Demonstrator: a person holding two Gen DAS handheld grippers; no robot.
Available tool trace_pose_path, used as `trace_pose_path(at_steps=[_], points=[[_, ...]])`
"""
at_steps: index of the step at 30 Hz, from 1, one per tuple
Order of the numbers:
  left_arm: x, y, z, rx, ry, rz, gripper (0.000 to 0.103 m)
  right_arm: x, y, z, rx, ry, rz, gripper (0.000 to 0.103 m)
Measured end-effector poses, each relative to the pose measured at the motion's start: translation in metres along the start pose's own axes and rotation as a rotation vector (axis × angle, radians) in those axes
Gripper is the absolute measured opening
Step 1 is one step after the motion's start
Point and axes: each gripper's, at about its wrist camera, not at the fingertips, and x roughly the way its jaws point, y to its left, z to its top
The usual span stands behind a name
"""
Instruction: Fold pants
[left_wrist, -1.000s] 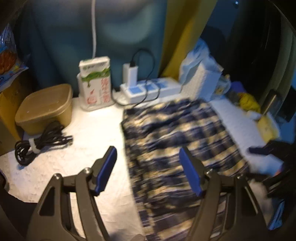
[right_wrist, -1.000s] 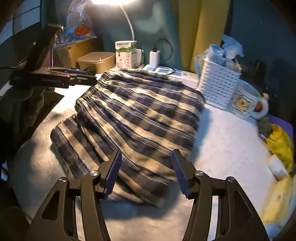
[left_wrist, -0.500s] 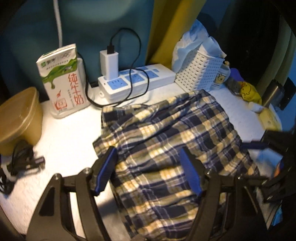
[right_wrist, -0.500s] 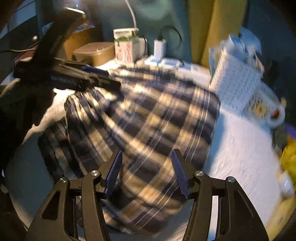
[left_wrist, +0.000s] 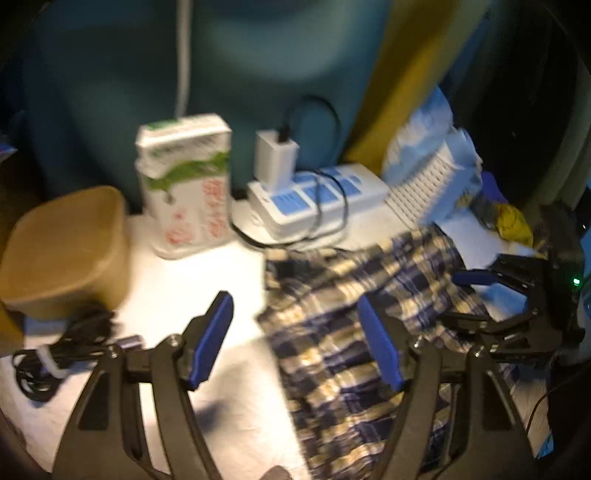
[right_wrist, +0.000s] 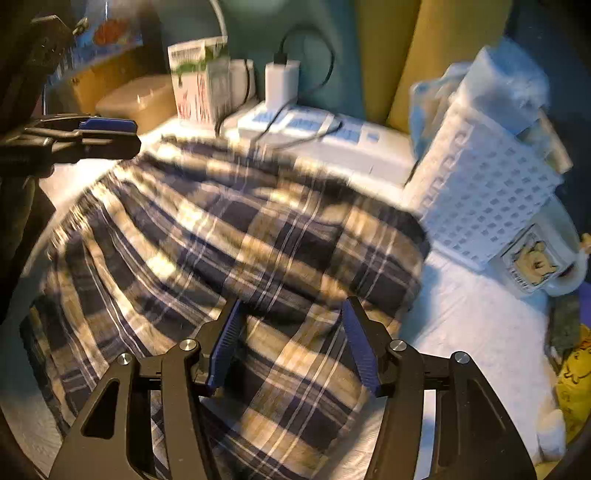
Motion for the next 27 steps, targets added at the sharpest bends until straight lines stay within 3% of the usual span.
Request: trace_pose_path(at_steps=[5,11,19,27], points=[[0.007,0.007,-0.008,-0.003,0.044,-0.017,0.071,-0.031,-0.014,0.001,0.067,-0.105,-0.001,0.059],[0.047,0.003,-0.014,0.010,0.127,-0.025,0.071,-0.018,-0.045,-0.007,0.176,-0.085,-0.016,0.059],[0.074,0.006,0.002,0.012,0.122,-0.061,0.071,0.017,-0.072,-0.015,0.291,-0.042,0.057,0.059],[0.084,0.002,0.012,0.071,0.091,-0.064,0.070,0.032,-0.082,-0.004,0.339,-0.095,0.128,0.059]])
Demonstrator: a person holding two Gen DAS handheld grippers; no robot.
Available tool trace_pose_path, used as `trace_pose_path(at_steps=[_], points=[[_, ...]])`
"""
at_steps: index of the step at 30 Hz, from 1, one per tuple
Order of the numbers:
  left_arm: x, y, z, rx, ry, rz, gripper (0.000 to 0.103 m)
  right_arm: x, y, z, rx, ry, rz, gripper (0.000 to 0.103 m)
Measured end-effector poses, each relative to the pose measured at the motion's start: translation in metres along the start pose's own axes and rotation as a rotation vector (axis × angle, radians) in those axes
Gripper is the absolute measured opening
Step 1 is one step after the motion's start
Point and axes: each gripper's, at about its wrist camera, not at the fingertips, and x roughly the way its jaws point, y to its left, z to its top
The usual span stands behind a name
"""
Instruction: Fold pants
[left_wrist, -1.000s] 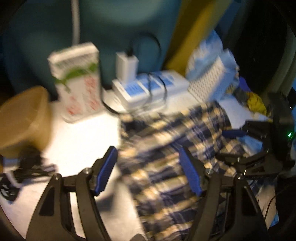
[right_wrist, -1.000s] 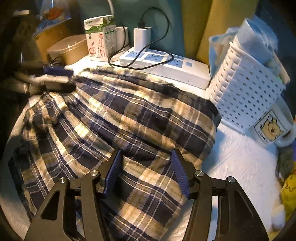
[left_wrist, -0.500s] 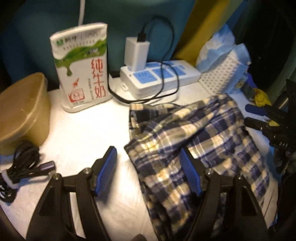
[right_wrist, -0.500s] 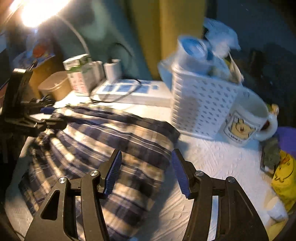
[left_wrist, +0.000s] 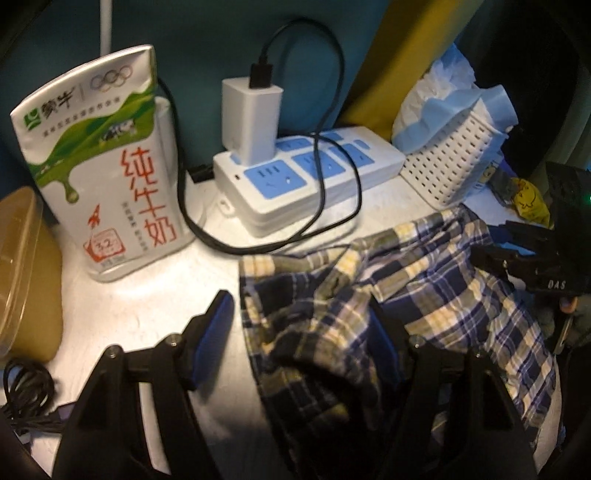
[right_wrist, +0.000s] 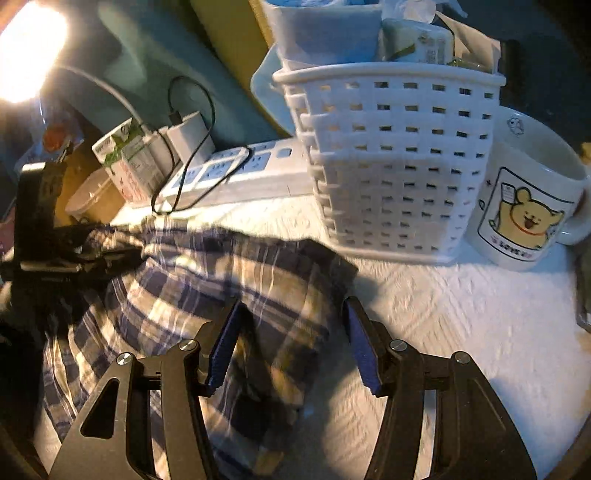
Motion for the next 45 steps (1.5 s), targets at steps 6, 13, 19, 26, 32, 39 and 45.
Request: trace_pose_path(at_steps=[6,13,19,26,32,39,45], points=[[-0.001,-0.004,-0.004,-0.002,-0.008,-0.064,0.038,0.003,0.000,0.003,0.009,-0.010,0.008,0.056],[-0.012,-0.014,-0.009,-0.013,-0.048,-0.050,0.022,0.004,0.014,0.001,-0.027,-0.007,0.057,0.020],[-0.035,-0.023,-0.013,-0.004,-0.092,-0.051,0.020,-0.018,0.036,0.003,-0.075,-0.073,0.010,0.017],[-0.092,-0.026,-0.019,-0.020,-0.238,-0.122,0.019,-0.074,0.077,0.007,-0.152,-0.209,-0.049,0.017],[-0.153,-0.037,-0.024,-0.011,-0.359,-0.123,0.019,-0.136,0.117,0.000,-0.207,-0.337,-0.082,0.017],[-0.234,-0.055,-0.042,0.029,-0.506,-0.117,0.019,-0.214,0.169,-0.016,-0.292,-0.496,-0.104,0.017],[-0.301,-0.063,-0.067,0.031,-0.637,-0.081,0.019,-0.267,0.212,-0.030,-0.356,-0.608,-0.098,0.017]])
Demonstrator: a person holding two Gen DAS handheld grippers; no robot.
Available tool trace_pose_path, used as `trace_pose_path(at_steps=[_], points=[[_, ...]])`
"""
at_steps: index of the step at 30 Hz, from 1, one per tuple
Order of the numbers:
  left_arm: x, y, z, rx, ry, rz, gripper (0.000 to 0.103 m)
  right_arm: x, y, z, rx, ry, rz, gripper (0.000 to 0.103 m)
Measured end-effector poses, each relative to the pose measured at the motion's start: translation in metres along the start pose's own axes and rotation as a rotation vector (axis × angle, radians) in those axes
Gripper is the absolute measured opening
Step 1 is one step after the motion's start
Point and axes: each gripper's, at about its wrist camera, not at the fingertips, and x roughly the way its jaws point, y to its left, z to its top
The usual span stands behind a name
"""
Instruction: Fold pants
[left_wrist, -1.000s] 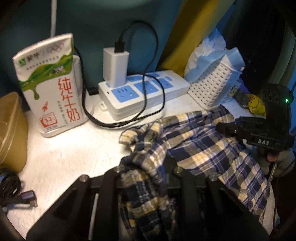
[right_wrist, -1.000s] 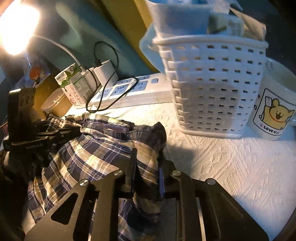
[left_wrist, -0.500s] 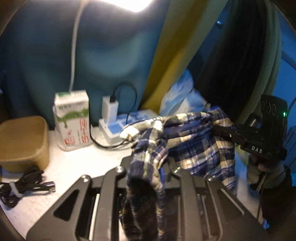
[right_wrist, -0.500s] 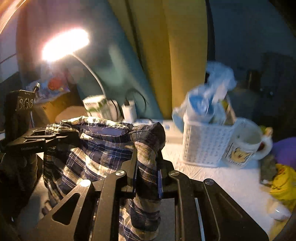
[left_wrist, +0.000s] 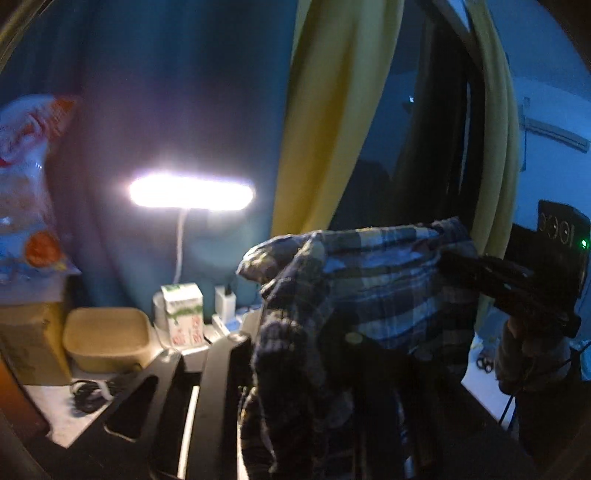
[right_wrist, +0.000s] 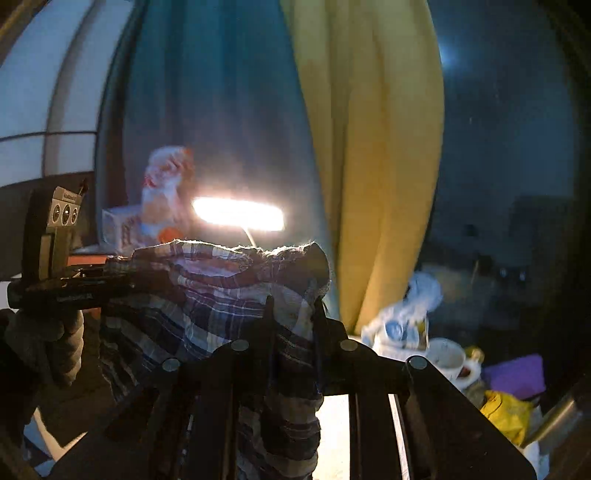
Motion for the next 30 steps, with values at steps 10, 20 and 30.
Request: trace_pose_path(at_steps=[10,20,30], points=[[-0.107,-0.012,0.008,0.024,-0.132,0.092,0.019,-0.068,0.071,0.026,-0.077,-0.143,0.092,0.017],[-0.220,-0.021,-0.012,0.075,-0.174,0.227,0.019,-0.111,0.135,0.026,-0.072,-0.205,0.248,0.017],[-0.226,0.016,-0.058,0.013,-0.023,0.305,0.019,-0.067,0.165,0.002,0.026,-0.045,0.374,0.017]])
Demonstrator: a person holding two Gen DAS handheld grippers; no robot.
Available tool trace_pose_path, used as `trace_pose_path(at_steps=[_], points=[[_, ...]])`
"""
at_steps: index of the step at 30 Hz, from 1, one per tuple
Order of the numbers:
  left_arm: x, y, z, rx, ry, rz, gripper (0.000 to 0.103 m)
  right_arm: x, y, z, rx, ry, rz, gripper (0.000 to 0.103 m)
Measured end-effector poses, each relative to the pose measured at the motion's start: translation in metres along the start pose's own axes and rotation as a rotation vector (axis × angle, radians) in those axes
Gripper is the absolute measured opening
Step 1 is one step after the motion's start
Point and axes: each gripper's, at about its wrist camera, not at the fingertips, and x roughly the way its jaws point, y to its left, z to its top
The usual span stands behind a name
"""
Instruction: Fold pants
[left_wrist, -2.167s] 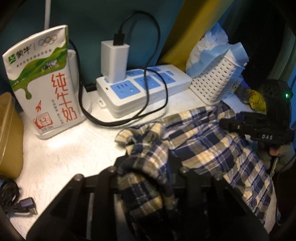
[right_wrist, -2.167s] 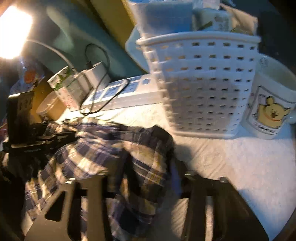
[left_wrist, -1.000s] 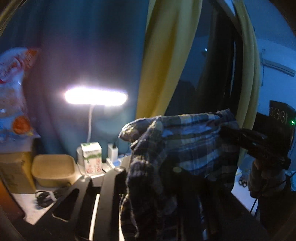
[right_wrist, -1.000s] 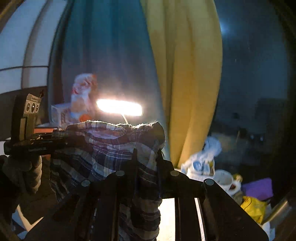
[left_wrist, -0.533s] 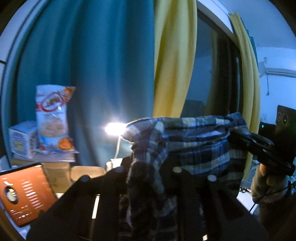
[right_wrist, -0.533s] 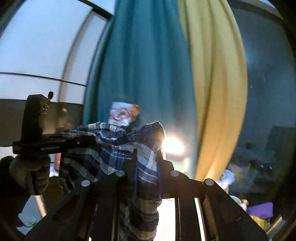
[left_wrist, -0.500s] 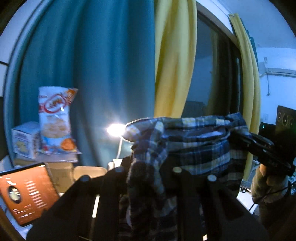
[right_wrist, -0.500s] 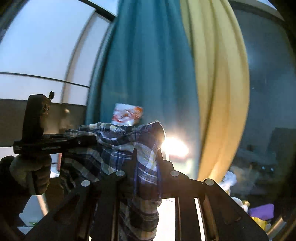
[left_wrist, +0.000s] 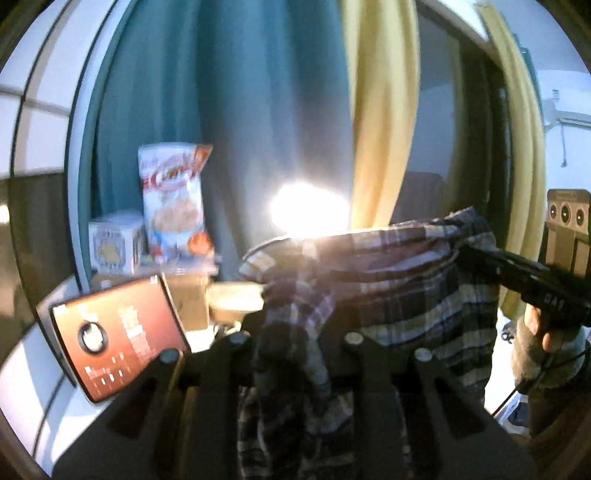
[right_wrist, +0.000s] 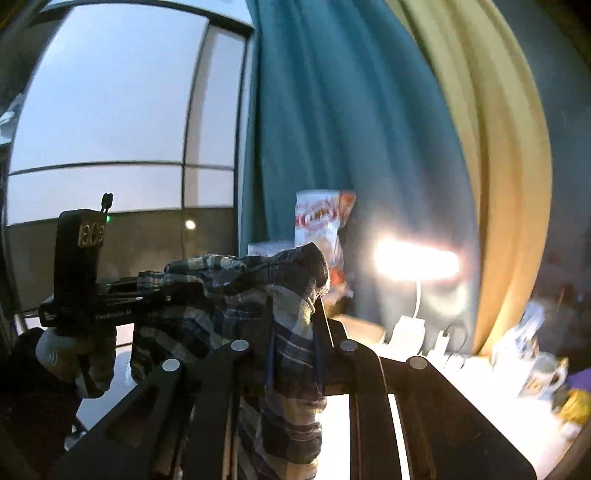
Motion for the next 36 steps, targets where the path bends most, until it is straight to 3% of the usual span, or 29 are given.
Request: trace_pose_path(at_steps=[7,11,16,20,22,28,34,36], points=[[0.161,0.077,-0.072,-0.165,0.335,0.015,0.022,0.143,-0.085,-0.098,0.193,0.302,-0.034,0.018],[0.218,0.091,-0.104,-0.143,0.448,0.051,0.023,0.183,-0.104,-0.137,0.215,0.385,-0.070,0.018],[0.247,0.107,-0.108,-0.175,0.501,0.049,0.035,0.218,-0.133,-0.156,0.265,0.477,-0.084,0.021],[0.256,0.117,-0.107,-0.189,0.535,0.063,0.052,0.234,-0.144,-0.167,0.279,0.535,-0.099,0.028],[0.257,0.121,-0.103,-0.178,0.544,0.077,0.067,0.244,-0.149,-0.173,0.280,0.567,-0.098,0.034],[0.250,0.126,-0.090,-0.180,0.533,0.093,0.073,0.256,-0.159,-0.181,0.284,0.596,-0.113,0.055],[0.235,0.116,-0.075,-0.122,0.498,0.108,0.075,0.246,-0.159,-0.172,0.256,0.589,-0.145,0.059],[0.227,0.116,-0.071,-0.120,0.477,0.115,0.080,0.241,-0.159,-0.170,0.247,0.588,-0.158,0.059]])
